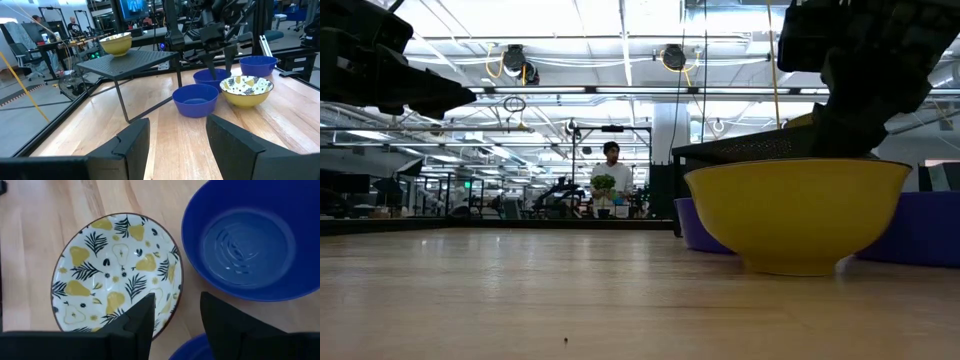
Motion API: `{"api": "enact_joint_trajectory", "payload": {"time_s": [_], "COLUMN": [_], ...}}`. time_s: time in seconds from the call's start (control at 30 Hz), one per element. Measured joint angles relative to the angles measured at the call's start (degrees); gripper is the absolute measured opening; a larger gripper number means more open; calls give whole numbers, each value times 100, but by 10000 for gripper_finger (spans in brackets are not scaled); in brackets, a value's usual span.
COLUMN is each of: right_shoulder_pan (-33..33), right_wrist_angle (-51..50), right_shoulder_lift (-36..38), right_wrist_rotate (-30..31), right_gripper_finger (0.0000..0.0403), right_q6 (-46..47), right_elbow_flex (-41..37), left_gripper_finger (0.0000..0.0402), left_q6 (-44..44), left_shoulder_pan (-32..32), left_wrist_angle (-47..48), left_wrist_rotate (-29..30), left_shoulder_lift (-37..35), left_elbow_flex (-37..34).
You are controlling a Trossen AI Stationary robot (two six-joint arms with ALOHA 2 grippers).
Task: Pick & Place Mini bowls
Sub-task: Stack the patterned yellow bowl on the patterned yellow bowl on the shelf
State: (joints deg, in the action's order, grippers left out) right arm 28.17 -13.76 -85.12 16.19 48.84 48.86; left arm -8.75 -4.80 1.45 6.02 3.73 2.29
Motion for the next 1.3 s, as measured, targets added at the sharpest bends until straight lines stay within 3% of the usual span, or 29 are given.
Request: {"api": "enact_joint_trajectory", "payload": {"time_s": [0.77, 1.3], "right_shoulder_pan": [-7, -199], "right_wrist_angle": [275, 283], "right_shoulder_lift": [-204, -278], "right_wrist_rotate": [-147, -440], "right_gripper_finger": [143, 94], "right_q6": [160, 149], "right_elbow_flex": [0, 0], "left_gripper_finger": [198, 198], "left_q6": [0, 0], "left_shoulder_pan": [1, 0], "left_wrist_angle": [3, 2], "left_wrist_rotate": [0, 0], "left_shoulder_lift": [1, 1], "left_elbow_flex": [1, -1]}}
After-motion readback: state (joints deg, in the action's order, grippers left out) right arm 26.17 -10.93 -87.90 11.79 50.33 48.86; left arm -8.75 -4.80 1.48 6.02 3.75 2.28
